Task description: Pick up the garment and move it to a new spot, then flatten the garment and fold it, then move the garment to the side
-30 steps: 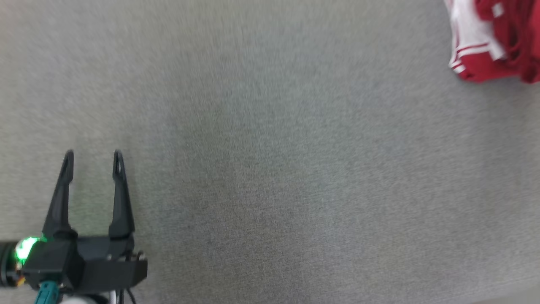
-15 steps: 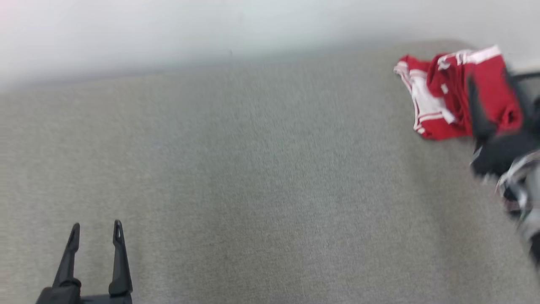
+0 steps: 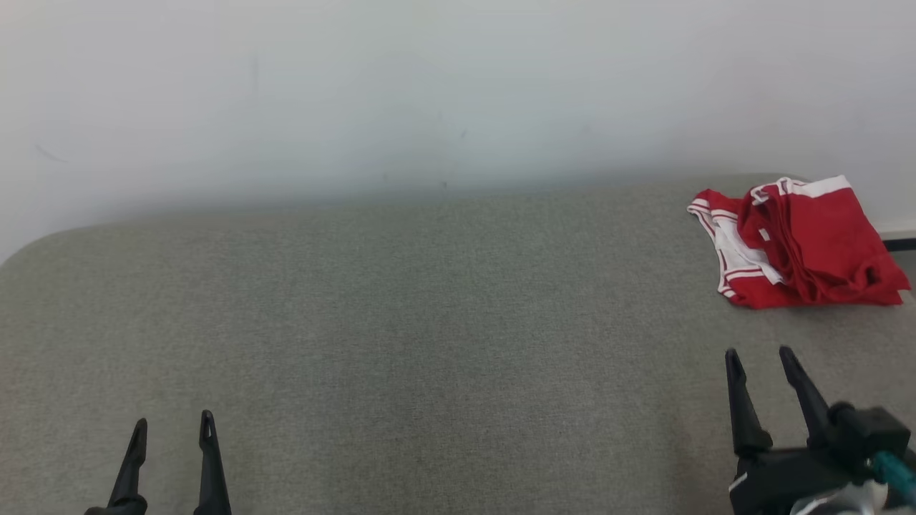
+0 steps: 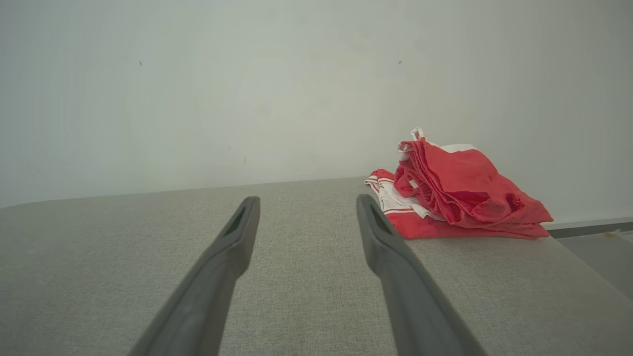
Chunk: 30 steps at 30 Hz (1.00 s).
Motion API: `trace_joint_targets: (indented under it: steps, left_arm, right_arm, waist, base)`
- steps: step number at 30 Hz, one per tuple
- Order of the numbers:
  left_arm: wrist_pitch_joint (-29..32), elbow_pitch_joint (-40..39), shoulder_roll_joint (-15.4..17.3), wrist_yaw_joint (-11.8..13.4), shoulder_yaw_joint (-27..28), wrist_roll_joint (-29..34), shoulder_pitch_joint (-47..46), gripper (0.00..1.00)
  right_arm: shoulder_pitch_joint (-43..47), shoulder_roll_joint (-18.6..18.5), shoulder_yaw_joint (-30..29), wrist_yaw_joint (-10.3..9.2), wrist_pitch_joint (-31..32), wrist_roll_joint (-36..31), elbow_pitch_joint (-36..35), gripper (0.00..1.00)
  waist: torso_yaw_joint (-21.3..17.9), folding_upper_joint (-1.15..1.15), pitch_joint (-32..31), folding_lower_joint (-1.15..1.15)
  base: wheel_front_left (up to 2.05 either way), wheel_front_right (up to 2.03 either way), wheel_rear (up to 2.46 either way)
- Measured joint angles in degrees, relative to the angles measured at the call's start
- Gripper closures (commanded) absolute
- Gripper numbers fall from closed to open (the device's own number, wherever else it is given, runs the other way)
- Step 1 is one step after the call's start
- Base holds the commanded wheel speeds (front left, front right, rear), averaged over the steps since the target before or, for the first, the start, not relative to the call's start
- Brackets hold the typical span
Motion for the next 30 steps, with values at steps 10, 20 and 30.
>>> trace_joint_targets:
  steps: [10,20,30]
  left_arm:
    - [-0.89,2.03,-0.77,1.15,2.65,-1.29,0.66,0.00]
    - [-0.08,3.24,1.87,-0.65,0.41,0.85,2.42,0.00]
    - [2.41,2.50,2.23,0.78,-0.70,1.72,2.97,0.00]
  right_arm:
    - [8.74,8.29,-2.94,0.00,1.00,-7.10,-9.06,0.00]
    - [10.21,9.49,-1.36,0.00,3.16,-10.04,-10.66,0.00]
    - [11.43,10.40,-2.55,0.00,4.78,-11.24,-11.95,0.00]
  waist:
    - [1.50,0.01,-2.44,0.01]
    - [2.38,0.01,-4.88,0.01]
    - [2.97,0.01,-6.12,0.01]
  base:
    - [0.00,0.00,0.00]
    - [0.00,0.00,0.00]
    - [0.00,0.00,0.00]
